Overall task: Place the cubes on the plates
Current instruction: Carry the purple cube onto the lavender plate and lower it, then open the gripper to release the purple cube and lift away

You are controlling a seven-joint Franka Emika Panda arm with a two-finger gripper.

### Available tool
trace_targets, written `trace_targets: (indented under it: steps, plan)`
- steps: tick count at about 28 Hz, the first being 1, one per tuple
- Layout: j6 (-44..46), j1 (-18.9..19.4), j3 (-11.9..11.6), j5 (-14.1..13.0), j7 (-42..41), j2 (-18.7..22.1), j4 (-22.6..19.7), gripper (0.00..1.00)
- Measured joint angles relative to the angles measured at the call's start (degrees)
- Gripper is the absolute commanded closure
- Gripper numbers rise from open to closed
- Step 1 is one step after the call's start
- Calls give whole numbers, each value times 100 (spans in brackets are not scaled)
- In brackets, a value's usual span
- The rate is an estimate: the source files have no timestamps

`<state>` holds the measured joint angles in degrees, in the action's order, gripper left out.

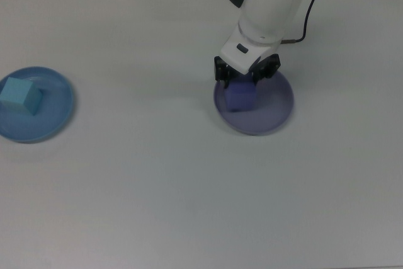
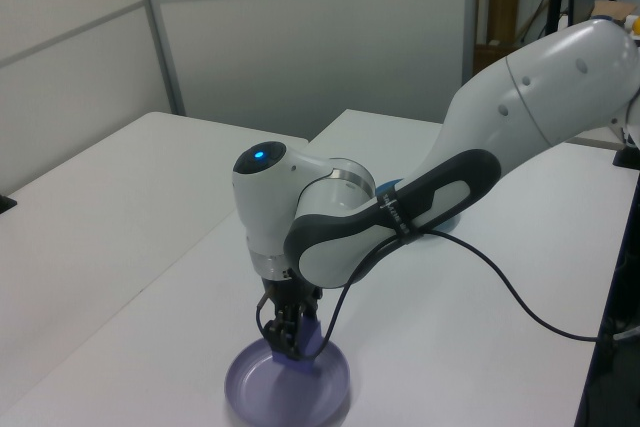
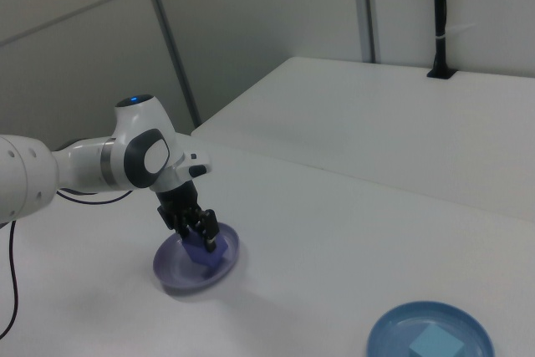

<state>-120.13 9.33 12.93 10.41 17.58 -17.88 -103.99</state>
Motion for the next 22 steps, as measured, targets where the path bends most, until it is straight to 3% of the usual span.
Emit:
trace_targets:
  steps: [10, 15, 22]
  plan:
    - [80, 111, 4, 0, 115, 183, 212, 0]
    - [861, -69, -33, 0, 189, 682, 441, 0]
    - [2272, -673, -130, -7, 157, 1573, 851, 0]
